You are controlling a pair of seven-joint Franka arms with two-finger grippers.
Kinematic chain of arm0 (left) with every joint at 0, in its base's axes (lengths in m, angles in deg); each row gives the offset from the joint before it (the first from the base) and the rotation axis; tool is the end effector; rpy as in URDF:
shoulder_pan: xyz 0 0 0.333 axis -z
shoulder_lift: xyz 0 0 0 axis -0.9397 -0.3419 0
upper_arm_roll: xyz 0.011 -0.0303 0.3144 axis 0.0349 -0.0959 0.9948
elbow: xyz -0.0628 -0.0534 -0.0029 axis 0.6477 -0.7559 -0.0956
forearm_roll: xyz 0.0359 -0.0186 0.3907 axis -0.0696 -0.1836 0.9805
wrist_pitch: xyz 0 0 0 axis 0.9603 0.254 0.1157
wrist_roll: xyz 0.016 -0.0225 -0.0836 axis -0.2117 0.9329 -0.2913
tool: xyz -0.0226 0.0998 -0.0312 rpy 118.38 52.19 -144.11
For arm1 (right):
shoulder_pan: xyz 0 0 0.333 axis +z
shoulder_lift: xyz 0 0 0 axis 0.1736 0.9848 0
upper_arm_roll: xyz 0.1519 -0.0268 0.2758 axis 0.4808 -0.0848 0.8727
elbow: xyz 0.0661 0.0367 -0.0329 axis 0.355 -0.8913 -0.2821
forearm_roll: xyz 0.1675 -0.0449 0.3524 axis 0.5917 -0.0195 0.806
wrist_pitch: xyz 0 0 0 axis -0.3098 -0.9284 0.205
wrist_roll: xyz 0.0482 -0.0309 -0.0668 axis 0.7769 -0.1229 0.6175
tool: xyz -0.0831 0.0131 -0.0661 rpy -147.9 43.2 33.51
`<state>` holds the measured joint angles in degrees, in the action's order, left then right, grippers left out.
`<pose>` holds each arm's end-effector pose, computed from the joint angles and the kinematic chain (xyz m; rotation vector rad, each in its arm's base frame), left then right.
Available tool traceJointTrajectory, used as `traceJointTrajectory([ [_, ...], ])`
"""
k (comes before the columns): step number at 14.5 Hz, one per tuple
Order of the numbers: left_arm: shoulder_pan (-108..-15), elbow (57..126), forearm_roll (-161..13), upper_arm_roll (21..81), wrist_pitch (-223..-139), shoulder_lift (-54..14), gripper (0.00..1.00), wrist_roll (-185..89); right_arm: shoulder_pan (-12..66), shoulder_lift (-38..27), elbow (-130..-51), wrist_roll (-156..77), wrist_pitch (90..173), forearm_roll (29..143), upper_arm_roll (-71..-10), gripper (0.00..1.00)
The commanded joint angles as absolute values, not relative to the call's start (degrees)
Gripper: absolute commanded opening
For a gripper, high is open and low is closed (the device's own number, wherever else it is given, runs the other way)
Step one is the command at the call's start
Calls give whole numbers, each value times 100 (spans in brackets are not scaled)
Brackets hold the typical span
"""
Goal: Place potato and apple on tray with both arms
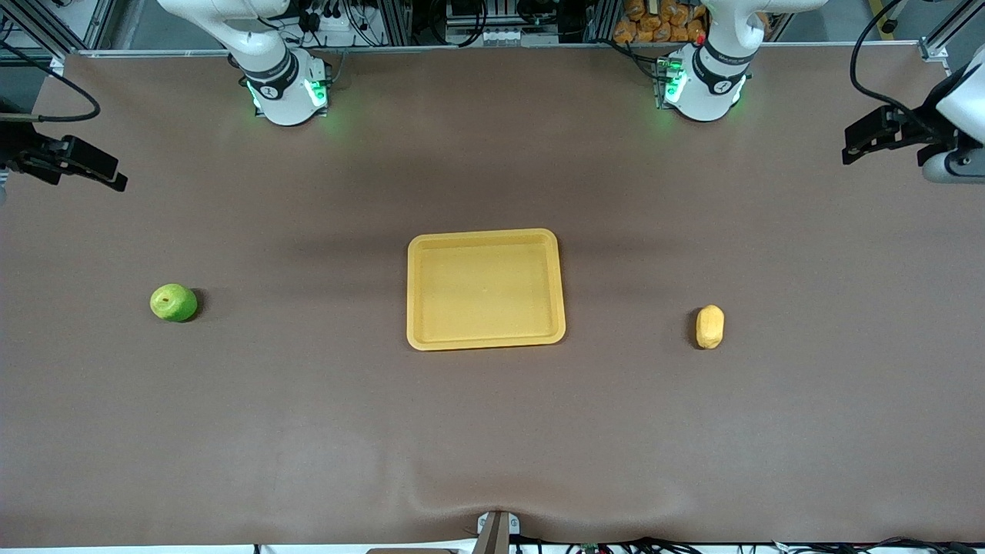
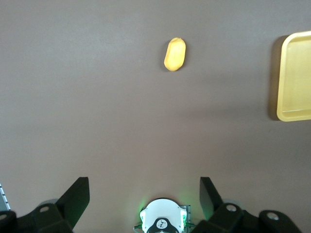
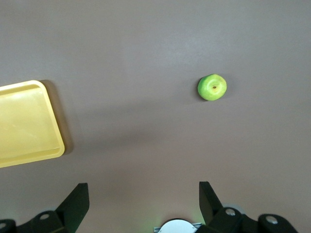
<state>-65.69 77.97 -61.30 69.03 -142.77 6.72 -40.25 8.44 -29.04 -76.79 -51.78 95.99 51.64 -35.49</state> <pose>0.5283 -0.0360 0.6510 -3.0628 0.1406 0.1561 0.5364 -0.0104 0.6475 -3.0834 0.2301 0.1550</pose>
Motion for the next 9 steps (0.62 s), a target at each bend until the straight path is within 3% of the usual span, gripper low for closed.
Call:
traceJointTrajectory([
  [1,-6605,8115,-6102,6906,-14652,629,100,-3819,666,-2887,-7624,-5120,9559,5356,-3539,100],
  [9,-6702,9547,-6233,6862,-16358,497,100,-3995,675,-2791,-7633,-5120,9559,5347,-3557,100],
])
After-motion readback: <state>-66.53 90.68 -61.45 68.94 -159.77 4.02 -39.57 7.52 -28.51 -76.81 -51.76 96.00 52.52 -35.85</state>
